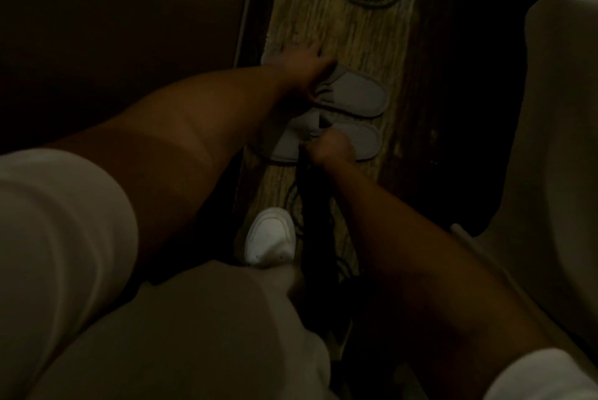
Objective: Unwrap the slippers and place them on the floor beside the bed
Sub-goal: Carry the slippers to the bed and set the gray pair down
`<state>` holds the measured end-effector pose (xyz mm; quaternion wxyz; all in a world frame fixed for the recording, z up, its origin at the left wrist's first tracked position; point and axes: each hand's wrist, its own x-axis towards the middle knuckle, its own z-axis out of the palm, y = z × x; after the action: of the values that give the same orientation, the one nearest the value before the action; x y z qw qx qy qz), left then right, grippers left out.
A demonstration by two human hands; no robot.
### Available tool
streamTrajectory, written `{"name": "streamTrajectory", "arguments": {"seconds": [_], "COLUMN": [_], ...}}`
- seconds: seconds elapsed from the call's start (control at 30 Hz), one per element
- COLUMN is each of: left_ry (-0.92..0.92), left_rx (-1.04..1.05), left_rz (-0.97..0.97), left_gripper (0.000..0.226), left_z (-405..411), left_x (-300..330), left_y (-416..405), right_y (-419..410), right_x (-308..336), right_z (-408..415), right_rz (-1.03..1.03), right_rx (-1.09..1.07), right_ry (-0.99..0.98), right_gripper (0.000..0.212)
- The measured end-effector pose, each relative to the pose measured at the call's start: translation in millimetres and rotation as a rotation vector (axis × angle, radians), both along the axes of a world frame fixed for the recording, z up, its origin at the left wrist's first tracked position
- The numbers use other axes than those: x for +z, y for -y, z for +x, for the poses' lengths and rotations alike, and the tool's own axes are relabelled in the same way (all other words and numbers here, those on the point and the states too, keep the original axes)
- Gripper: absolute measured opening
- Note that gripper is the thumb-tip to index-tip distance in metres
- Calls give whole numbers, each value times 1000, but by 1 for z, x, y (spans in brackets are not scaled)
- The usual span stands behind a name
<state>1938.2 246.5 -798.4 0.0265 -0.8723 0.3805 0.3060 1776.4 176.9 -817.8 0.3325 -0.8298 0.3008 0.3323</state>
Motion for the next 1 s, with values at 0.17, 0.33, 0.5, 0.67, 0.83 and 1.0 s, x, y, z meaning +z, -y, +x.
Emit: {"name": "streamTrajectory", "arguments": {"seconds": [0.17, 0.33, 0.5, 0.67, 0.83, 1.0], "left_ry": [17, -6, 33, 40, 25, -18], "left_rx": [12, 67, 42, 55, 50, 105], "left_rz": [-13, -57, -47, -41, 2, 81], "left_gripper": [98, 89, 84, 84, 80, 83], "left_z": [2, 2, 0, -3, -5, -5], "left_x": [-10, -17, -22, -21, -16, -7], "left_y": [-8, -14, -15, -14, -12, -5], "right_y": [-5, -9, -6, -5, -2, 2], "right_x": [-3, 1, 1, -2, 0, 4], "right_z": [2, 3, 18, 18, 14, 7], "right_rz": [-24, -55, -29, -35, -13, 47], "right_rx": [41, 141, 136, 83, -9, -36], "right_ry": [17, 44, 14, 18, 56, 86], "right_gripper": [53, 54, 53, 55, 69, 77]}}
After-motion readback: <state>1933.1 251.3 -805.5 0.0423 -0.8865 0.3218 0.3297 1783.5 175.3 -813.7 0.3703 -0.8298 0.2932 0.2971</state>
